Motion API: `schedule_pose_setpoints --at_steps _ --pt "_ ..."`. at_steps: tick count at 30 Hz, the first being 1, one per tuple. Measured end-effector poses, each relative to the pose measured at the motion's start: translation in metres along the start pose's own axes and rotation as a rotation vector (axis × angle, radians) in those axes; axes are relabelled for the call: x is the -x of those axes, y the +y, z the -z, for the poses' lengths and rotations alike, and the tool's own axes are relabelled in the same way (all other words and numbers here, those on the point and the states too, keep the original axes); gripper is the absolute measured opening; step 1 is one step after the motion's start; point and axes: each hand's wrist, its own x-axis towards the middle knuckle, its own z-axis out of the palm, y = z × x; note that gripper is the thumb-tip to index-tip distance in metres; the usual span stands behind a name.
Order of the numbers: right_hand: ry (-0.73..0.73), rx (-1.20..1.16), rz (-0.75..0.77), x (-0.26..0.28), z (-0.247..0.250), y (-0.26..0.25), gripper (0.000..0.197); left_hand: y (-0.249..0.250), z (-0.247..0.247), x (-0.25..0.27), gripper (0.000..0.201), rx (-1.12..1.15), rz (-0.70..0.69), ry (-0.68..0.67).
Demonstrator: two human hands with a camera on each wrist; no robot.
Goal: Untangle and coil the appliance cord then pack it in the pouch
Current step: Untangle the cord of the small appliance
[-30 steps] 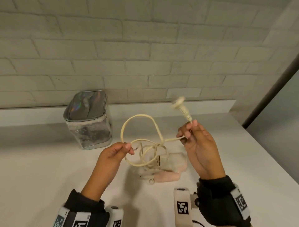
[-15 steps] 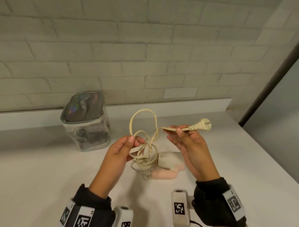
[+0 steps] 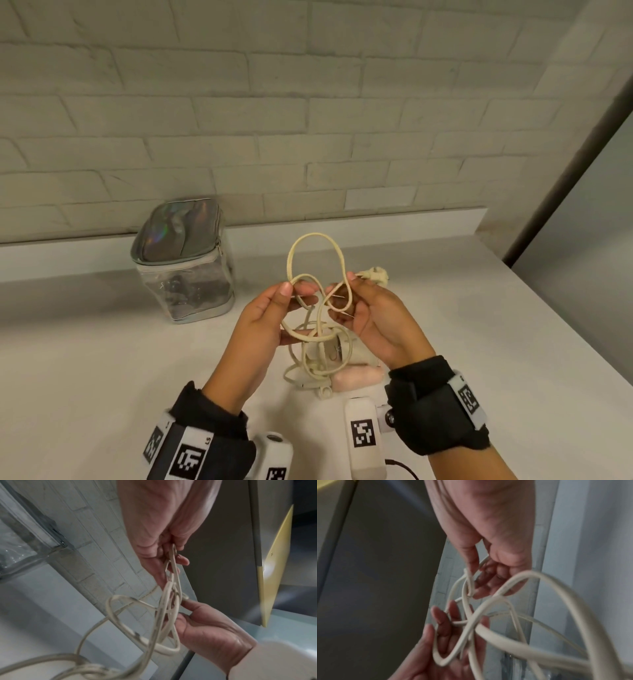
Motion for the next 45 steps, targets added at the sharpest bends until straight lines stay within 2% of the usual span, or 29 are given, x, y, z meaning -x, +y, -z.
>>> schedule_pose_setpoints --at_steps 4,7,8,10,11,13,14,15,16,17,19,22,25,28,31,35,37,40,42,45 --pt "-0.139 0.154 -0.02 0.012 -0.004 -0.003 0.016 0.002 0.001 -0.004 0.039 0.128 0.042 0.026" --pt "-0.209 0.289 0.021 0.021 -0.01 -0.004 0.037 0.008 -0.001 -0.005 0.036 0.191 0.112 -0.049" --pt "-0.231 0.359 0.033 0.024 -0.012 -0.005 0.045 0.011 -0.001 -0.005 0.041 0.203 0.126 -0.094" --pt "-0.283 0.524 0.065 0.029 -0.012 -0.005 0.064 0.014 -0.001 -0.007 0.068 0.144 0.129 -0.169" --pt "-0.303 0.624 0.075 0.032 -0.012 -0.005 0.076 0.015 0.0 -0.009 0.072 0.06 0.121 -0.177" --pt "-0.276 0.854 0.113 0.034 -0.011 -0.002 0.088 0.012 0.002 -0.015 0.061 -0.116 0.076 -0.123" --pt "-0.229 0.936 0.167 0.033 -0.01 0.002 0.078 0.008 0.001 -0.017 0.051 -0.2 0.032 -0.057" --pt "-0.167 0.976 0.241 0.032 -0.011 0.004 0.054 0.005 0.002 -0.02 0.04 -0.286 -0.013 0.039" --pt "-0.119 0.998 0.306 0.032 -0.012 0.005 0.025 0.004 0.002 -0.022 0.037 -0.342 -0.062 0.144" --pt "-0.097 1.014 0.348 0.033 -0.012 0.006 0.011 0.005 0.002 -0.022 0.041 -0.368 -0.105 0.235" --pt "-0.127 1.089 0.388 0.037 -0.012 0.007 0.025 0.009 0.005 -0.023 0.043 -0.416 -0.186 0.318" --pt "-0.2 1.166 0.457 0.039 -0.013 0.006 0.023 0.013 0.01 -0.029 0.015 -0.388 -0.224 0.207" --pt "-0.056 1.091 0.646 0.031 -0.006 0.009 0.014 0.009 0.01 -0.033 0.048 -0.213 -0.046 0.103" --pt "0.059 1.001 0.747 0.029 -0.001 0.013 0.028 0.004 0.01 -0.029 0.049 -0.115 0.07 0.106" --pt "0.1 0.798 0.698 0.028 0.007 0.015 0.041 -0.004 0.02 -0.027 0.056 0.017 0.177 0.08" --pt "0.226 0.677 0.692 0.027 0.003 0.02 0.034 -0.012 0.028 -0.032 0.06 0.199 0.28 0.087" --pt "0.293 0.44 0.643 0.023 0.008 0.014 0.033 -0.012 0.042 -0.031 0.056 0.332 0.319 0.078" --pt "0.434 -0.025 0.513 0.022 0.044 -0.015 0.027 -0.018 0.086 -0.026 0.045 0.62 0.346 0.132" --pt "0.359 -0.144 0.442 0.026 0.06 -0.029 0.023 -0.023 0.102 -0.023 0.045 0.642 0.341 0.186" --pt "0.207 0.096 0.383 0.025 0.05 -0.027 0.021 -0.026 0.093 -0.025 0.04 0.539 0.343 0.173"
